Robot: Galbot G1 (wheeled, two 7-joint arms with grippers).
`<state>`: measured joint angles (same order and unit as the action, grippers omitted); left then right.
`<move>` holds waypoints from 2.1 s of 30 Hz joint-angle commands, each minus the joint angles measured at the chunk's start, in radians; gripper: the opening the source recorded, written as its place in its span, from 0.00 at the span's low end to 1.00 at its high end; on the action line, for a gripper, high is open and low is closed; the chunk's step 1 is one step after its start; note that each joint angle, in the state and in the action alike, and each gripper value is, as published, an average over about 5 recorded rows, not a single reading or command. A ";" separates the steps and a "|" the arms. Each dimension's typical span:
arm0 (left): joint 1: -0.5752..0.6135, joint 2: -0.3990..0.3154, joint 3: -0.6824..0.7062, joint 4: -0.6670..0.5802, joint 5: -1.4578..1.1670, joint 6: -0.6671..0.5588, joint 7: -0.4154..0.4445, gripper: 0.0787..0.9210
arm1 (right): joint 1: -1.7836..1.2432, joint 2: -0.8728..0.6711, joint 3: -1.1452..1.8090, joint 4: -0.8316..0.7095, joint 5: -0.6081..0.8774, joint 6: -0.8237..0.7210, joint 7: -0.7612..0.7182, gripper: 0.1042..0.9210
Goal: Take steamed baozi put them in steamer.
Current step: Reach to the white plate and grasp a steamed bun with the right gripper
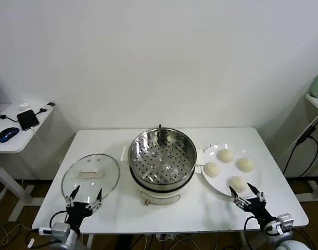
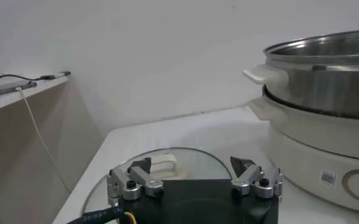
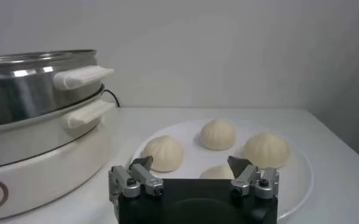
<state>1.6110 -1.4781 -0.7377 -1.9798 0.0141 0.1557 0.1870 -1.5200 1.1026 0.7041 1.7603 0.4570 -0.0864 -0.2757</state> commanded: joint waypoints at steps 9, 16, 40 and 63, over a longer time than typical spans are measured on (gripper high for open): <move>-0.001 -0.002 0.004 0.004 -0.003 -0.002 -0.002 0.88 | 0.203 -0.142 0.057 -0.033 -0.158 -0.145 -0.114 0.88; 0.018 -0.014 0.007 -0.022 -0.025 -0.005 -0.010 0.88 | 0.564 -0.346 -0.072 -0.255 -0.515 -0.149 -0.413 0.88; 0.074 -0.071 0.000 -0.055 -0.016 -0.015 -0.048 0.88 | 1.594 -0.081 -0.943 -1.133 -1.189 0.273 -1.120 0.88; 0.091 -0.075 -0.005 -0.065 -0.012 -0.009 -0.047 0.88 | 1.457 0.049 -0.832 -1.254 -1.250 0.295 -0.865 0.88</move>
<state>1.7001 -1.5536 -0.7423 -2.0444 0.0010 0.1475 0.1404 -0.0711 1.1270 -0.1223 0.5504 -0.7687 0.1968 -1.1739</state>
